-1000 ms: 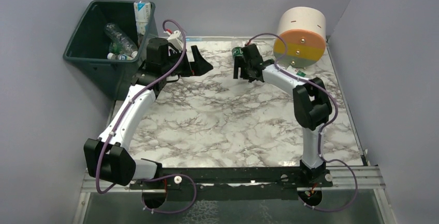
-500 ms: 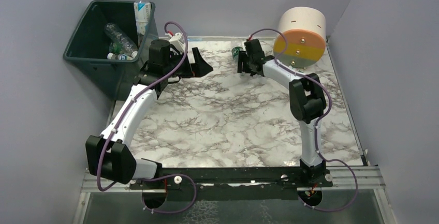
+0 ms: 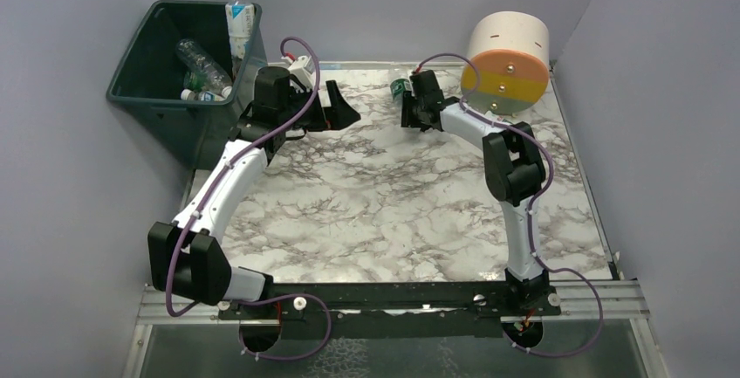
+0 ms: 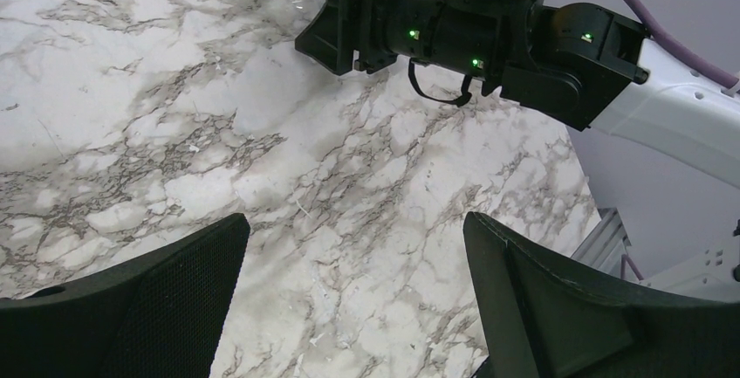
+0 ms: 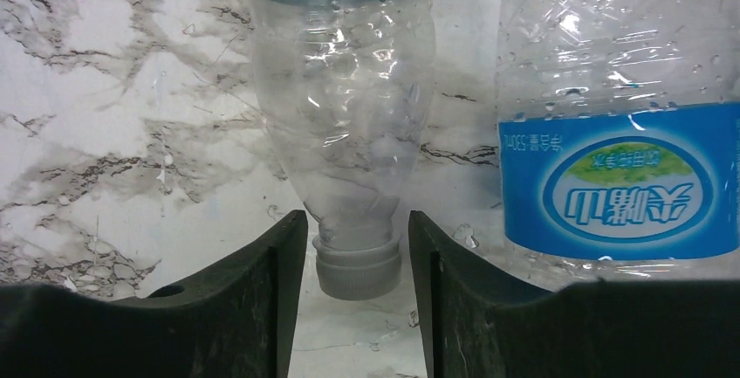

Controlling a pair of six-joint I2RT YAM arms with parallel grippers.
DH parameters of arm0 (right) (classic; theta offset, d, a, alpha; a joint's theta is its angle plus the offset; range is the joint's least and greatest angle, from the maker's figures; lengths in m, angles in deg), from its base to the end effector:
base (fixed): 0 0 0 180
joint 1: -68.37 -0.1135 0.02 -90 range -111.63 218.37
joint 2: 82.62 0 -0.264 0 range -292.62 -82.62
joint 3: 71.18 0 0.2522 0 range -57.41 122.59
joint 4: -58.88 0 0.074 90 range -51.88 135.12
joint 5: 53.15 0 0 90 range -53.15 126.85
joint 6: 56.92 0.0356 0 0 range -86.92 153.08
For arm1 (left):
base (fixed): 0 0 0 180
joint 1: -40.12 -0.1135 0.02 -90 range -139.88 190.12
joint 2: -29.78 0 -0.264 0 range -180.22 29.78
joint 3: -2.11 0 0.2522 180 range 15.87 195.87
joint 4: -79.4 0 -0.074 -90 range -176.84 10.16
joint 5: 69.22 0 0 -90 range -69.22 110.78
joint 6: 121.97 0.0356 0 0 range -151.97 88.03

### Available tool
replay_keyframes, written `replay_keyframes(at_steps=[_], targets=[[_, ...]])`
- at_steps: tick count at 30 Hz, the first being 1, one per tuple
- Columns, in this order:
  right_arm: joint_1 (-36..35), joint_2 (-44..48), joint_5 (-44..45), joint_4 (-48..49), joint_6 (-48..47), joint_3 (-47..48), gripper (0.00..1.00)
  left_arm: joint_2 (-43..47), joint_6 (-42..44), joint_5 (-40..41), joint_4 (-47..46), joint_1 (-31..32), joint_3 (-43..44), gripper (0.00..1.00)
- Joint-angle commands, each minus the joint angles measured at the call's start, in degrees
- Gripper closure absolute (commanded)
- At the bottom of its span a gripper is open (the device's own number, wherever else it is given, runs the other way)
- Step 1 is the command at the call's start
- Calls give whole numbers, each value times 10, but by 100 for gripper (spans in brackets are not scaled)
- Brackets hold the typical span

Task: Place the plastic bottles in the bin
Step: Pick up the plastic bottle at the center of the board.

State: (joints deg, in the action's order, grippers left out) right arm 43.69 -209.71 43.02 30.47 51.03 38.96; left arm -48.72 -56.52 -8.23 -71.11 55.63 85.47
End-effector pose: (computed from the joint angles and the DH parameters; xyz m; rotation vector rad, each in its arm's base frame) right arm 0.4535 0.2042 0.1727 -0.0867 2.3674 0.2345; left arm 0.2982 -0.1007 0.3498 0.1771 2.0637 -0.9457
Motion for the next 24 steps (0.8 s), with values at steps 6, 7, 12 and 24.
replay_keyframes(at_steps=[6, 7, 12, 24], targets=[[0, -19, -19, 10, -6, 14, 63, -2, 6, 9, -20, 7, -10, 1], [0, -18, -22, 10, -6, 12, 69, -2, 6, 10, -20, 7, -11, 1], [0, 9, -33, 18, -2, -24, 74, 0, 6, 11, -21, 7, -16, 1], [-1, 197, -89, 55, 24, -181, 74, 8, -12, 8, -24, 8, -24, 1]])
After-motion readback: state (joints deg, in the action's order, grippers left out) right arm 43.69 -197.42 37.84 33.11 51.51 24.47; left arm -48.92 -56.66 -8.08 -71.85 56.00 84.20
